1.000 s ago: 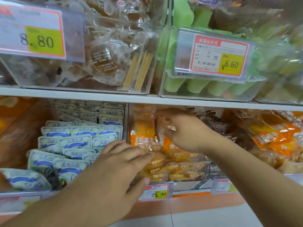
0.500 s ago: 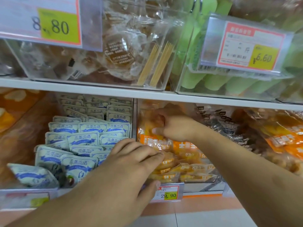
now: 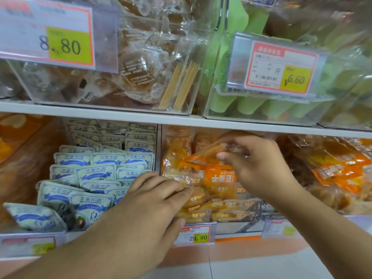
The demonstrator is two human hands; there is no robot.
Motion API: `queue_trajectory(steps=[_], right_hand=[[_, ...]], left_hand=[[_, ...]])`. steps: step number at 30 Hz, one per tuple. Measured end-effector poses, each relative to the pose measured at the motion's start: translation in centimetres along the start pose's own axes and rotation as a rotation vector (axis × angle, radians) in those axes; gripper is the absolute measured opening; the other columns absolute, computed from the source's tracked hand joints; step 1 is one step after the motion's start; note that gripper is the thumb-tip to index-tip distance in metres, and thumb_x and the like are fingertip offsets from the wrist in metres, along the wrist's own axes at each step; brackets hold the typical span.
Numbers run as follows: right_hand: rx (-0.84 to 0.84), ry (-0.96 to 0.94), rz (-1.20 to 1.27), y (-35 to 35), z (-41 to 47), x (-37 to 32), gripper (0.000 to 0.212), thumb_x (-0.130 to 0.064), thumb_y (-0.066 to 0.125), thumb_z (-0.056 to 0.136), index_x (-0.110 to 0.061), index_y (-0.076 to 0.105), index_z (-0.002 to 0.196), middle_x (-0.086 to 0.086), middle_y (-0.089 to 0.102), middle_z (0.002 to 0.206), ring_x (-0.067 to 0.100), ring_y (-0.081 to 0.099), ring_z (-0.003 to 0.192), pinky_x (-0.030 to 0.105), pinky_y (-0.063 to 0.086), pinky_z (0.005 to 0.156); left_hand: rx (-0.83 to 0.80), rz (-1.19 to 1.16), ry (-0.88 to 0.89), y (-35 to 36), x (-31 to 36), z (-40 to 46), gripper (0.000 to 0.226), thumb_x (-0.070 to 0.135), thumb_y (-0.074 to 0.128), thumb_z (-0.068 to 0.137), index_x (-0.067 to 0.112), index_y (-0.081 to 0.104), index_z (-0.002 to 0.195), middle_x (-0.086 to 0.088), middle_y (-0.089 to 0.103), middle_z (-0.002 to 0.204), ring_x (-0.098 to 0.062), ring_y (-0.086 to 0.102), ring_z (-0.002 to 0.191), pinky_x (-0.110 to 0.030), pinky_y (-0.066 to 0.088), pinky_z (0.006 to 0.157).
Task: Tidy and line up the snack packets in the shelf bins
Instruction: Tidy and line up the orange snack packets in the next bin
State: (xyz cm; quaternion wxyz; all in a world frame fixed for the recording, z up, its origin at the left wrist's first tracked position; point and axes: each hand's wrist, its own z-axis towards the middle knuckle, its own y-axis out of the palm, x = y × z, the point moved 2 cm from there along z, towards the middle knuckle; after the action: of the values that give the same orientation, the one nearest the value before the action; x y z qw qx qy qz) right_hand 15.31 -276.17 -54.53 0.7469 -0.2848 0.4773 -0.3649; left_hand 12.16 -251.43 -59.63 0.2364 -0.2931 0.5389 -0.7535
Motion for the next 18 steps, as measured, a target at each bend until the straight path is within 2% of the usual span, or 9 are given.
queue_trajectory(steps=[4, 6, 9, 11, 14, 16, 18], right_hand=[[0.121, -0.072, 0.045, -3.1, -2.5, 0.1, 0.019, -0.013, 0.075, 0.092, -0.026, 0.075, 0.105, -0.023, 0.072, 0.098, -0.004, 0.067, 0.098, 0.008, 0.045, 0.082], [0.104, -0.09, 0.045, -4.0, -3.3, 0.4, 0.021, -0.009, 0.074, 0.091, -0.026, 0.073, 0.105, -0.016, 0.073, 0.097, 0.003, 0.068, 0.1, 0.013, 0.047, 0.085], [-0.032, -0.13, -0.002, -4.2, -4.3, 0.7, 0.031, -0.003, 0.074, 0.092, -0.033, 0.07, 0.102, -0.016, 0.073, 0.098, 0.009, 0.069, 0.099, 0.024, 0.051, 0.085], [-0.151, -0.138, -0.066, -3.9, -4.5, 1.1, 0.039, -0.002, 0.073, 0.093, -0.04, 0.069, 0.102, -0.021, 0.071, 0.1, 0.006, 0.068, 0.099, 0.023, 0.051, 0.082], [-0.316, -0.165, -0.162, -3.1, -3.9, 1.4, 0.026, -0.01, 0.065, 0.099, -0.032, 0.072, 0.11, -0.015, 0.071, 0.101, 0.008, 0.066, 0.098, 0.033, 0.052, 0.083], [-0.417, -0.169, -0.229, -2.3, -3.2, 1.4, 0.015, -0.019, 0.054, 0.105, -0.024, 0.067, 0.106, -0.008, 0.068, 0.093, 0.014, 0.062, 0.089, 0.04, 0.05, 0.079], [-0.492, -0.134, -0.304, -1.4, -2.5, 0.9, 0.019, -0.026, 0.045, 0.109, -0.022, 0.058, 0.096, -0.003, 0.062, 0.084, 0.022, 0.056, 0.082, 0.042, 0.047, 0.074]], left_hand=[[0.013, -0.005, 0.015, -0.1, 0.1, 0.1, 0.049, 0.045, 0.052, 0.087, 0.031, 0.063, 0.133, 0.02, 0.061, 0.121, -0.008, 0.055, 0.111, -0.033, 0.029, 0.108], [0.013, 0.001, 0.01, -0.2, 0.2, 0.1, 0.049, 0.044, 0.053, 0.086, 0.031, 0.062, 0.133, 0.021, 0.06, 0.121, -0.008, 0.054, 0.111, -0.032, 0.029, 0.108], [-0.001, -0.002, -0.007, -0.1, 0.3, 0.0, 0.05, 0.044, 0.054, 0.088, 0.033, 0.059, 0.136, 0.023, 0.058, 0.123, -0.007, 0.053, 0.113, -0.031, 0.027, 0.109], [0.0, -0.004, -0.018, -0.2, 0.3, 0.0, 0.05, 0.045, 0.053, 0.088, 0.033, 0.06, 0.136, 0.023, 0.058, 0.123, -0.005, 0.05, 0.114, -0.03, 0.026, 0.11], [0.01, 0.003, -0.019, -0.3, 0.4, 0.2, 0.049, 0.045, 0.051, 0.088, 0.031, 0.062, 0.134, 0.022, 0.059, 0.123, -0.005, 0.048, 0.114, -0.029, 0.027, 0.108], [0.007, 0.002, -0.026, -0.3, 0.5, 0.2, 0.049, 0.046, 0.051, 0.089, 0.031, 0.063, 0.134, 0.022, 0.059, 0.121, -0.005, 0.047, 0.113, -0.029, 0.026, 0.107], [-0.006, 0.007, -0.028, -0.3, 0.5, 0.3, 0.05, 0.047, 0.05, 0.09, 0.032, 0.061, 0.136, 0.022, 0.059, 0.121, -0.005, 0.048, 0.114, -0.03, 0.026, 0.108]])
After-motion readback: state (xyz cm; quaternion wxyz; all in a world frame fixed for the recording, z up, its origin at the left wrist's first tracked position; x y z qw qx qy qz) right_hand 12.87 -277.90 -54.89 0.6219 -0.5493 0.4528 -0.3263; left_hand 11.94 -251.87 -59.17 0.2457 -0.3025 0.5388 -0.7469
